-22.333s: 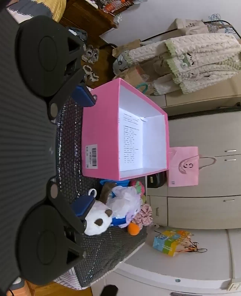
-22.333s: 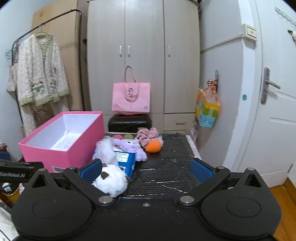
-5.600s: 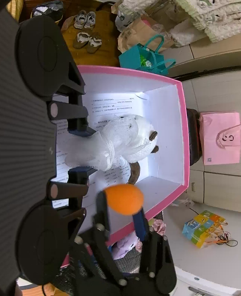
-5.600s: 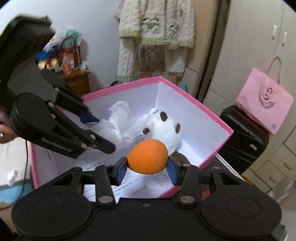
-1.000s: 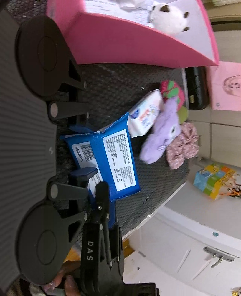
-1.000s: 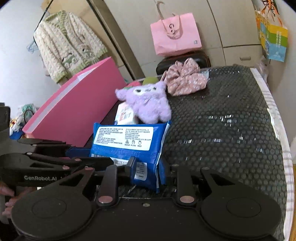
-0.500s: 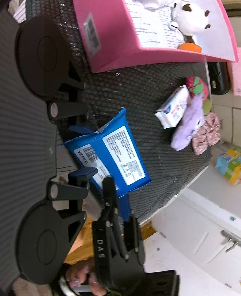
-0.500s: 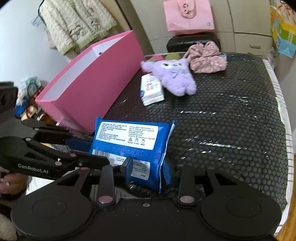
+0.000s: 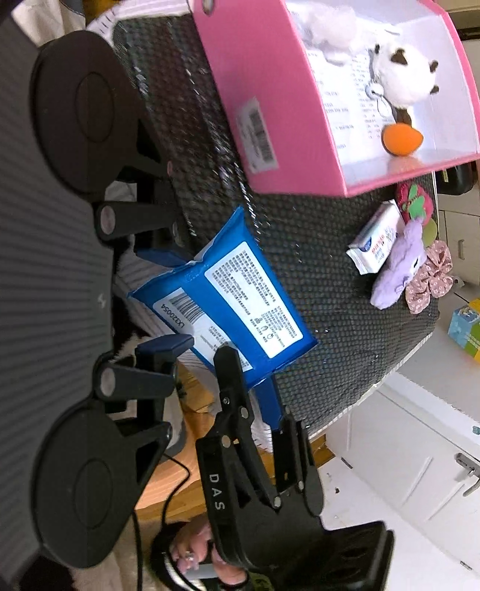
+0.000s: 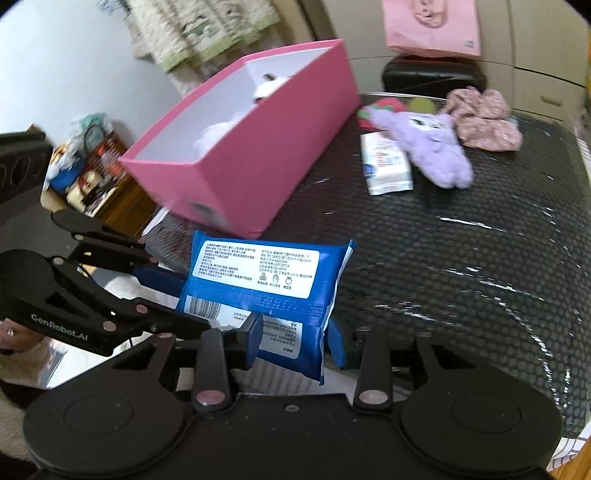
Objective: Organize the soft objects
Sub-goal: 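Lift the blue wet-wipe pack with the left gripper toward the pink box, then open the left gripper over the pink box to drop the blue pack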
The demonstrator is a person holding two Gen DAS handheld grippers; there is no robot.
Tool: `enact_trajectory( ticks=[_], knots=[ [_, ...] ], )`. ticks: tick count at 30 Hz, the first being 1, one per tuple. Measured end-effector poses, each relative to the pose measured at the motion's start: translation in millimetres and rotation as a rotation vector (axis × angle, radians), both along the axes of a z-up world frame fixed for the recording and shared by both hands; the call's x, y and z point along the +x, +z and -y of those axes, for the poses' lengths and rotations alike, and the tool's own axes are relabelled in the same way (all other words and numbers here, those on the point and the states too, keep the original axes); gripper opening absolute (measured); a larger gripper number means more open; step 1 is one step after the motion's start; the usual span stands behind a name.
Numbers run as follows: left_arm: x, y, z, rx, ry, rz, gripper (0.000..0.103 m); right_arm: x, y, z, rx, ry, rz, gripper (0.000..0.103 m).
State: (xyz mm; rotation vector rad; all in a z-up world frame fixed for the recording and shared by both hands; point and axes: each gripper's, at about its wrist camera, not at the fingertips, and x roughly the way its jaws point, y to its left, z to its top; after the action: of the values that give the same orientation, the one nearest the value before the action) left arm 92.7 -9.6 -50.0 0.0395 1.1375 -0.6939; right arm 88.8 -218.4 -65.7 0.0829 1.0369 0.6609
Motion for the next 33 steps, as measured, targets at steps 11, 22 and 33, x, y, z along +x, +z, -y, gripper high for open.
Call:
enact_trajectory(
  ticks=[11,22,33],
  knots=[
    [-31.4,28.8,-61.8,-0.035,0.053,-0.04,0.041,-8.1,27.0,-55.9,0.015,0.115,-0.033,0.049],
    [-40.4,69.6,-113.7,-0.061,0.167,0.113,0.041,-1.1,64.8,-95.4,0.098,0.171,0.007,0.052],
    [10.7,107.1,-131.5,-0.068,0.211,0.292,0.043,45.5,103.2,-112.3,0.159,0.118,0.195,0.053]
  ],
)
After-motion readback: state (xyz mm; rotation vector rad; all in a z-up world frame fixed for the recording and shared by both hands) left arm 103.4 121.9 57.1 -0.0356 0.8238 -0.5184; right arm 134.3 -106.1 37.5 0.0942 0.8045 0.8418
